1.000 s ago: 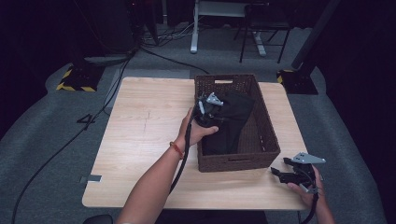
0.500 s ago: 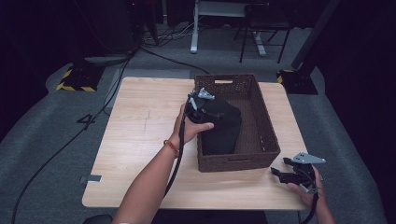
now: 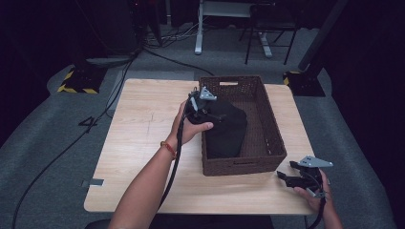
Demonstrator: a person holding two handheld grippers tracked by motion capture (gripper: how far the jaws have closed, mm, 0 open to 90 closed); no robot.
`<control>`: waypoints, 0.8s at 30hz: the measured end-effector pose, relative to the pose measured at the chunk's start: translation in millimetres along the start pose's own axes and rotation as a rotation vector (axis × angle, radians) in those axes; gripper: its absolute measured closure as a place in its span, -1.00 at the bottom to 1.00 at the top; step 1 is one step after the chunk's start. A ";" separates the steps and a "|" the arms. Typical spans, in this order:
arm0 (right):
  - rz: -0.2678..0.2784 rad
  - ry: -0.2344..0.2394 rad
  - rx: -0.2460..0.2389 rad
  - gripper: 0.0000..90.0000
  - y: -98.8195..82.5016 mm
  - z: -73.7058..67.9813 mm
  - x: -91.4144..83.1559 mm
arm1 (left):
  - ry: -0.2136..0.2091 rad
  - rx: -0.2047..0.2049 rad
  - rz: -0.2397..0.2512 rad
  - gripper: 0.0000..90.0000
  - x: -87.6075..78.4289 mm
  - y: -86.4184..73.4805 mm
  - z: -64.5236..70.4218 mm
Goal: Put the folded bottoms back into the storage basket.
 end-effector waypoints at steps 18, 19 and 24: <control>0.000 0.000 0.000 -0.44 0.0 0.0 0.0 | 0.076 0.103 0.007 -0.57 -44.9 -7.3 -8.9; 0.000 0.001 0.000 -0.44 0.0 0.0 0.0 | 0.076 0.105 0.005 -0.57 -46.8 -8.4 -9.2; 0.000 0.000 0.000 -0.44 0.0 0.0 0.0 | 0.098 0.129 -0.004 -0.57 -55.7 -13.3 -10.6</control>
Point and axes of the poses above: each handheld gripper's, and its own axes: x roughly forward along the jaws, y roughly out of its top, z roughly to its right, the point moved 7 cm from there along x, roughly forward along the jaws, and after that the axes turned 4 degrees about x, right-handed, at the moved point
